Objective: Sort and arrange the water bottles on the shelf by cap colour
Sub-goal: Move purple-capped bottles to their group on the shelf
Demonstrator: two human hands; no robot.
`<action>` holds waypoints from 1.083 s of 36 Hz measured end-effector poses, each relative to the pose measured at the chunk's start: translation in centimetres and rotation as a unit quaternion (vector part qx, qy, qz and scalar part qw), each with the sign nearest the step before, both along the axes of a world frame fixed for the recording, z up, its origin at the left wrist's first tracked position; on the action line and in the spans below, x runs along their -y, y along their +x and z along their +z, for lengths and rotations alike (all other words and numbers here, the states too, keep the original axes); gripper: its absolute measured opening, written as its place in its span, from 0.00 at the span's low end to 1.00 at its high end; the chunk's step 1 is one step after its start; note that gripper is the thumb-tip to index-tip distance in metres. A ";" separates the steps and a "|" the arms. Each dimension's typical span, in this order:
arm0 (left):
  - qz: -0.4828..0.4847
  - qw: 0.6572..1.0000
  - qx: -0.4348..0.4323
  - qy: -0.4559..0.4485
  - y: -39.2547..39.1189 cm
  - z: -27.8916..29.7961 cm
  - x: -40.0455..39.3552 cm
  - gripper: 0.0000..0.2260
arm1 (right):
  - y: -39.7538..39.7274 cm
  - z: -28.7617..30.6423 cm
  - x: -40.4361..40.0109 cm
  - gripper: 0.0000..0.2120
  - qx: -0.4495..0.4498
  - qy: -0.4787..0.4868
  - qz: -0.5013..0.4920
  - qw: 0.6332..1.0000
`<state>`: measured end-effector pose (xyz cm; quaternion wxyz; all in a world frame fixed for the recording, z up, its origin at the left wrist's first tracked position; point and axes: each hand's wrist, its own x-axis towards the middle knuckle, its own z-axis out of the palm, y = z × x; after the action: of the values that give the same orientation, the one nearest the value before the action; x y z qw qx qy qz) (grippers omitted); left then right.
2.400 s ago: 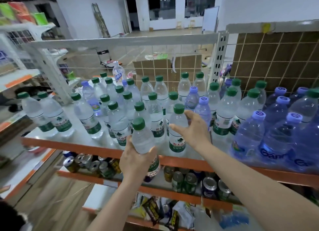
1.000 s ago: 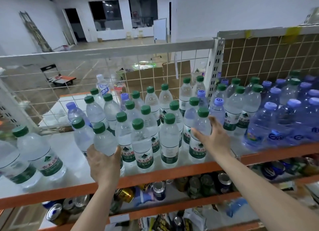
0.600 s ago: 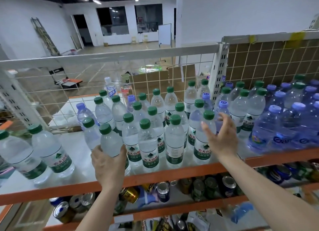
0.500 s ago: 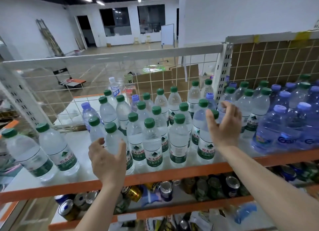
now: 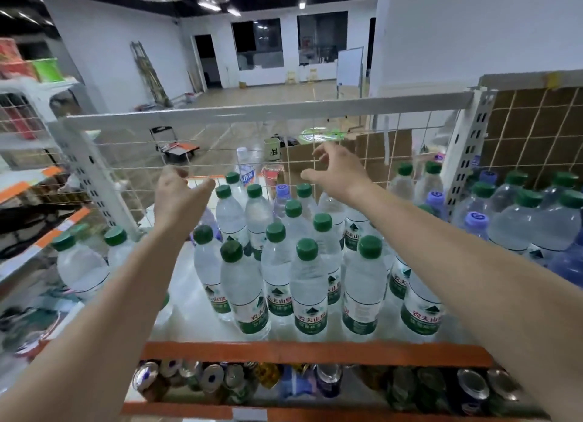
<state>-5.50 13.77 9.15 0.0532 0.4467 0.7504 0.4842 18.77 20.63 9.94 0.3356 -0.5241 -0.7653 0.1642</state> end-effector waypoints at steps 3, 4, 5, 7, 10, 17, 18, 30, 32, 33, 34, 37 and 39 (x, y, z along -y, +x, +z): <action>-0.007 0.999 0.021 -0.049 -1.6 -0.6 -2.0 0.24 | -1.3 -0.1 -2.6 0.27 0.042 -0.048 0.025 0.998; -0.005 0.998 0.030 -0.064 -2.1 -0.9 -2.5 0.25 | -1.7 -0.1 -3.4 0.28 0.056 -0.062 0.032 0.996; -0.002 0.996 0.039 -0.075 -2.5 -1.1 -3.1 0.26 | -2.1 -0.2 -4.2 0.28 0.069 -0.074 0.038 0.994; 0.001 0.995 0.052 -0.086 -3.5 -1.9 -4.1 0.28 | -2.9 -0.4 -5.7 0.28 0.090 -0.098 0.049 0.990; 0.003 0.992 0.079 -0.100 -4.7 -3.0 -5.2 0.31 | -3.9 -0.9 -7.4 0.26 0.119 -0.136 0.065 0.982; 0.012 0.978 0.105 -0.179 -7.0 -5.1 -7.3 0.36 | -6.3 -1.7 -10.4 0.29 0.179 -0.206 0.088 0.958; 0.007 0.976 0.112 -0.186 -7.3 -5.4 -7.6 0.36 | -6.7 -1.8 -10.8 0.29 0.195 -0.213 0.088 0.953; -0.024 0.956 0.181 -0.231 -9.2 -8.7 -10.2 0.36 | -9.4 -1.7 -11.9 0.28 0.382 -0.296 0.076 0.872; -0.030 0.954 0.192 -0.230 -9.7 -9.1 -10.6 0.37 | -9.7 -1.7 -12.1 0.29 0.394 -0.311 0.071 0.862; -0.036 0.952 0.195 -0.232 -10.0 -9.4 -10.8 0.37 | -9.9 -1.8 -12.2 0.29 0.403 -0.316 0.069 0.856; -0.039 0.950 0.200 -0.237 -10.3 -9.9 -11.0 0.39 | -10.2 -1.8 -12.4 0.30 0.412 -0.319 0.067 0.851; -0.032 0.948 0.207 -0.238 -11.1 -11.3 -11.7 0.39 | -10.7 -2.0 -12.7 0.33 0.431 -0.327 0.059 0.839; -0.028 0.951 0.201 -0.231 -11.4 -12.2 -12.0 0.40 | -10.8 -2.0 -12.7 0.34 0.437 -0.329 0.058 0.835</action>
<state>-16.92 25.78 -3.06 0.3184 0.3362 0.8028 0.3757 7.94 33.38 7.92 -0.2359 -0.5755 -0.7623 0.1792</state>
